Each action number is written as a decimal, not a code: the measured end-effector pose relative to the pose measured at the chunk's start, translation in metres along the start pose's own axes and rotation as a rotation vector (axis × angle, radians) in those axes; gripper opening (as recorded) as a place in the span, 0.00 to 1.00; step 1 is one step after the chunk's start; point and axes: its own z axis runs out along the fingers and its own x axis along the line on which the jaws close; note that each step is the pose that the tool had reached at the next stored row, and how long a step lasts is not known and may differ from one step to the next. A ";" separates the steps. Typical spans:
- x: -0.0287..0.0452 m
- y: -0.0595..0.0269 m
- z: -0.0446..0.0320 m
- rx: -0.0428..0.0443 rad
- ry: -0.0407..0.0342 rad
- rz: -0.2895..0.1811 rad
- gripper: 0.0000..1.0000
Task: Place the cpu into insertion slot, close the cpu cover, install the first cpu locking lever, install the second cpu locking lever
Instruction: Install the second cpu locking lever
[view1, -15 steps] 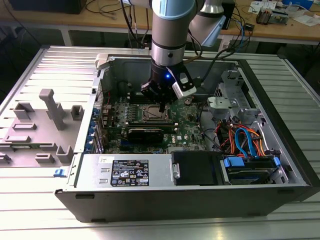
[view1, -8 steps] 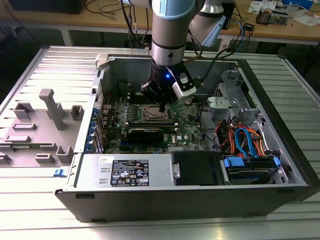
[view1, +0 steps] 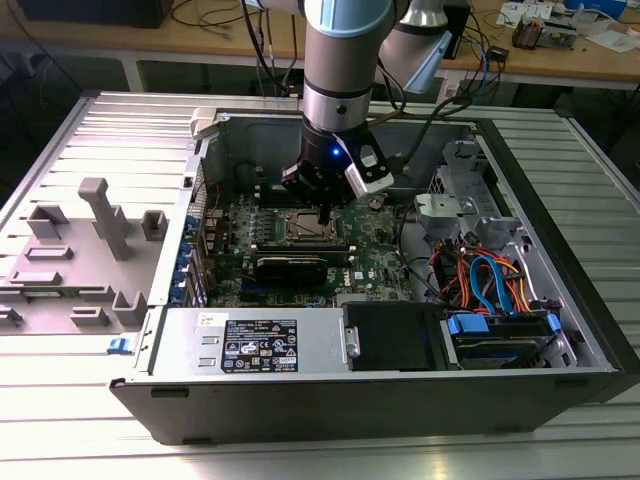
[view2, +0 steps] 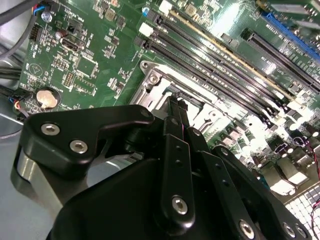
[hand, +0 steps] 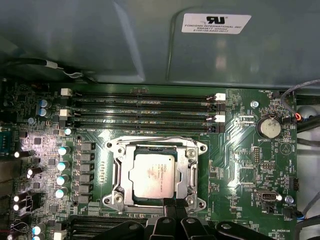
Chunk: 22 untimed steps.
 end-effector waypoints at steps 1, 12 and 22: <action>0.0000 0.0000 0.0000 0.0001 0.0000 0.000 0.11; 0.0000 -0.0016 -0.0001 0.0001 0.0001 0.000 0.11; 0.0008 -0.0094 -0.0004 0.0000 -0.0001 0.000 0.11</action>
